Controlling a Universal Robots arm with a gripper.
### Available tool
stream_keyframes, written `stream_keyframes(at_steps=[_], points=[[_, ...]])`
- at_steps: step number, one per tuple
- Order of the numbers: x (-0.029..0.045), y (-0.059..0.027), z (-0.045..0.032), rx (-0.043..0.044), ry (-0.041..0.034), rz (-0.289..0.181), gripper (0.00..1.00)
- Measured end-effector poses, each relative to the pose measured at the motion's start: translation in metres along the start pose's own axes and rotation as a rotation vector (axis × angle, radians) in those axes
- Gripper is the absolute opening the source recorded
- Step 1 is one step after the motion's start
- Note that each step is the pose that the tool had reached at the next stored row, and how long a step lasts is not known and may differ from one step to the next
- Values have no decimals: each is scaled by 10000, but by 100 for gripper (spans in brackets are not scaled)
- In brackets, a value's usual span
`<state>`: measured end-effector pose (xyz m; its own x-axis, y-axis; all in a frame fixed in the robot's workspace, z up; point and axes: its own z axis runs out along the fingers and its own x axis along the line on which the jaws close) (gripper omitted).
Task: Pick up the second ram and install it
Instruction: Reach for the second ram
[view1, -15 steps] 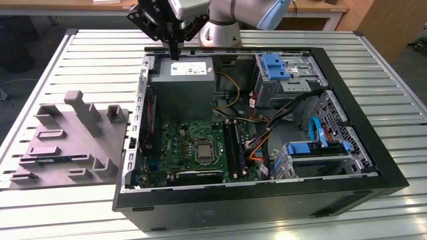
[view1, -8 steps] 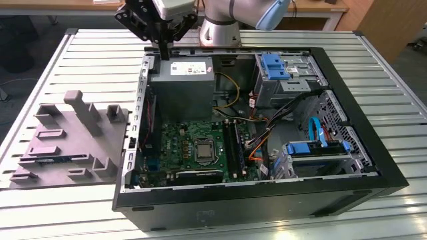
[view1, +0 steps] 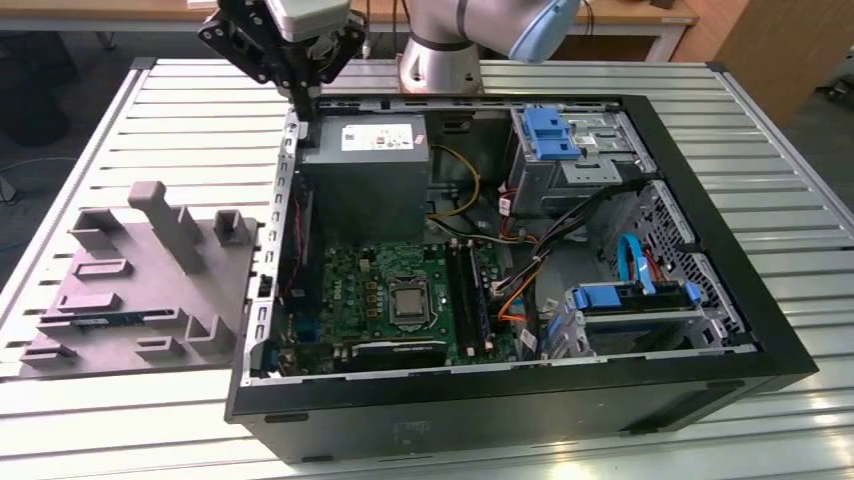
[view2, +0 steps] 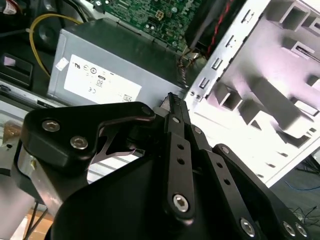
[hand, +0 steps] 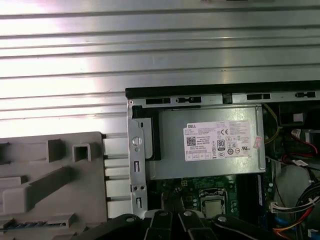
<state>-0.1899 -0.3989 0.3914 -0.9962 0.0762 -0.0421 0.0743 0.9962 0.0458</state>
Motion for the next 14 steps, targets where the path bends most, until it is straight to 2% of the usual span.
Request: stream_keyframes(at_steps=[14], points=[[372,-28,-2,-7,-104,-5,11]])
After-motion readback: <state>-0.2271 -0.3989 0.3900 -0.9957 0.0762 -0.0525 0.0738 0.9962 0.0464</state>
